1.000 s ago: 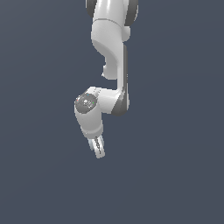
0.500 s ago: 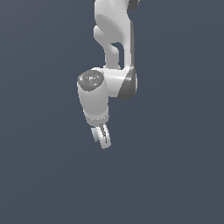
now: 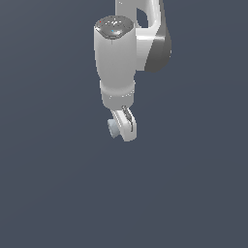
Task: Pick up the object and move it to a goal position.
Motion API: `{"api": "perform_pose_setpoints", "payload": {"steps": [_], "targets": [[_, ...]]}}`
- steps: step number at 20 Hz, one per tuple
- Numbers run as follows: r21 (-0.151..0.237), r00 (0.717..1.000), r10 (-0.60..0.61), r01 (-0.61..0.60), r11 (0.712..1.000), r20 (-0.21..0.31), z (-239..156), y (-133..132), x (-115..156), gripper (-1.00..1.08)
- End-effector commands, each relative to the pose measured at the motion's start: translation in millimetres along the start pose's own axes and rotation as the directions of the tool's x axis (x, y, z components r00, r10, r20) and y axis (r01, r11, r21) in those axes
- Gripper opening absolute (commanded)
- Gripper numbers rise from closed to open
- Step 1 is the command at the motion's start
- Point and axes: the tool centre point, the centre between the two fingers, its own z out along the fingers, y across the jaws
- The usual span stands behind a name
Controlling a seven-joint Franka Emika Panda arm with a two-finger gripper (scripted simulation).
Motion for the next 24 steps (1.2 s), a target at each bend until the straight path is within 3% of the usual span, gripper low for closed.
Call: {"api": "perform_pose_setpoints", "payload": {"steps": [1, 15, 24], "targets": [[-0.001, 1.000, 0.001, -0.001, 1.000, -0.001, -30, 2, -11, -1.00], [-0.001, 1.000, 0.001, -0.001, 1.000, -0.002, -184, 5, -69, -1.00], [-0.001, 1.000, -0.001, 0.001, 1.000, -0.001, -240, 4, -90, -1.00]]}}
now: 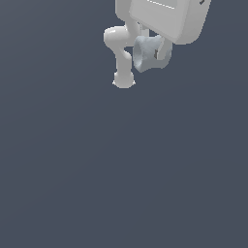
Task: Pick up the object and move it to a goal position.
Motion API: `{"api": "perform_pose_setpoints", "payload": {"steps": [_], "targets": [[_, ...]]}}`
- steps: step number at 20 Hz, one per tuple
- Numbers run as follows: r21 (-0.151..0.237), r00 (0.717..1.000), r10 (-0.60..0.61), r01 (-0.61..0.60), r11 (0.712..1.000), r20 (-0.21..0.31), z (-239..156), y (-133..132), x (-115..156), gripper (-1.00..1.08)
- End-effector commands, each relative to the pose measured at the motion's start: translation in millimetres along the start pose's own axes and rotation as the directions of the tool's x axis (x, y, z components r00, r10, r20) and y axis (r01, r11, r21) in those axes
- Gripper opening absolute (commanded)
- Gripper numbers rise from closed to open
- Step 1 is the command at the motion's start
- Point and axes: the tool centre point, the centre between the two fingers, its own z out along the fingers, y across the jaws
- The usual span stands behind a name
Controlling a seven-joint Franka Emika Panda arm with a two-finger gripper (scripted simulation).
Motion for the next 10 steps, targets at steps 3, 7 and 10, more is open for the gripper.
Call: {"api": "perform_pose_setpoints", "payload": {"steps": [3, 7, 10], "targets": [[-0.001, 1.000, 0.000, 0.000, 1.000, 0.001, -16, -1, -6, -1.00], [-0.001, 1.000, 0.000, 0.000, 1.000, 0.001, -22, -2, -8, -1.00], [-0.001, 1.000, 0.000, 0.000, 1.000, 0.001, -23, -2, -8, -1.00]]}}
